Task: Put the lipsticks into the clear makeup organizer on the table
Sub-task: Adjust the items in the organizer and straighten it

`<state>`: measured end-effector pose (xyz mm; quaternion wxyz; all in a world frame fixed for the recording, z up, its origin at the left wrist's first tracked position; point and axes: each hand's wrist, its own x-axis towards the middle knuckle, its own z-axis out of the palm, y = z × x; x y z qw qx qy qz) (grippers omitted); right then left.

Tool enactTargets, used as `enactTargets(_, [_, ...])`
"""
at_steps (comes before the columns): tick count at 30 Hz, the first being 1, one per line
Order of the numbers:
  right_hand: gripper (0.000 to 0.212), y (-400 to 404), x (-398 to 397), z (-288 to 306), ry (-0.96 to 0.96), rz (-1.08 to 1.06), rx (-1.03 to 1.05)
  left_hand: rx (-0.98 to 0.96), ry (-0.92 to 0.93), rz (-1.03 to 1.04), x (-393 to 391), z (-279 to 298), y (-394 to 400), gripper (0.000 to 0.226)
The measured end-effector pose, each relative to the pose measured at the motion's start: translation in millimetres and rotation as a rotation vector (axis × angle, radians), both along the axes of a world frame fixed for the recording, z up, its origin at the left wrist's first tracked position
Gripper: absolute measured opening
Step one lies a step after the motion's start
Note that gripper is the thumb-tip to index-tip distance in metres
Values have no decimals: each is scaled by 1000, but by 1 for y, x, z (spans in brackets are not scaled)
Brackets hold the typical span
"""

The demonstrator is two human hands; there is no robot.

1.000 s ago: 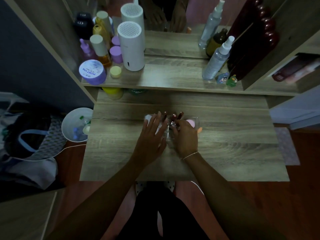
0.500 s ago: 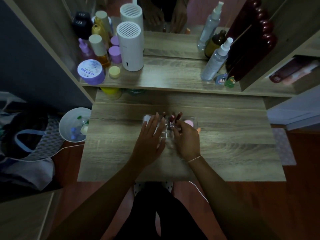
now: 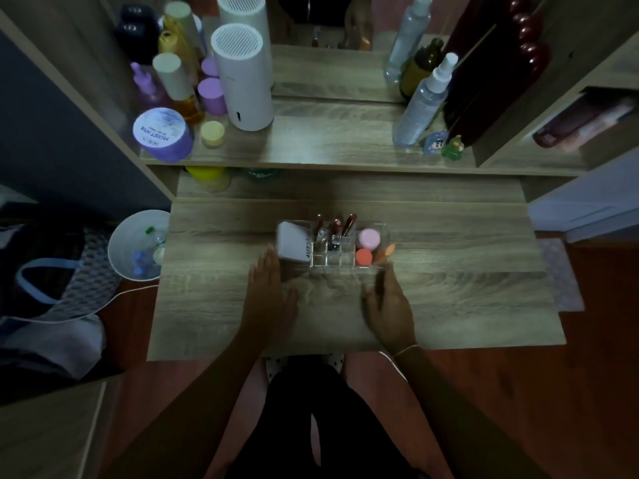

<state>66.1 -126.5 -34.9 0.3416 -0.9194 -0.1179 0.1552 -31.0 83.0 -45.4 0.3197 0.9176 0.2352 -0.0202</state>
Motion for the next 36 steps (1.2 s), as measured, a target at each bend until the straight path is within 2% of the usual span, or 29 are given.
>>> enactTargets(3, [68, -3, 4, -8, -77, -12, -37, -21, -54, 11, -1, 1, 3, 73])
enactTargets(5, [70, -6, 13, -10, -111, -3, -49, -30, -137, 48, 0, 1, 7, 57])
enactTargets(8, [61, -8, 27, -11, -166, 8, -66, -27, -184, 110, 5, -1, 15, 40])
enactTargets(12, [32, -9, 44, -14, -197, 19, -81, 7, -189, 111, 11, -3, 20, 41])
enactTargets(14, [25, -10, 49, -16, -181, 16, -58, -9, -213, 113, 13, -1, 18, 44])
enactTargets(20, [30, -26, 53, -18, -211, -11, -23, 11, -216, 69, 24, 1, 11, 43])
enactTargets(25, [34, -53, 66, -21, -212, -36, -80, 16, -205, 15, 42, 1, -8, 42])
enactTargets(36, [29, -121, 110, -23, -172, -164, -101, -20, -86, 6, 103, -6, -72, 48])
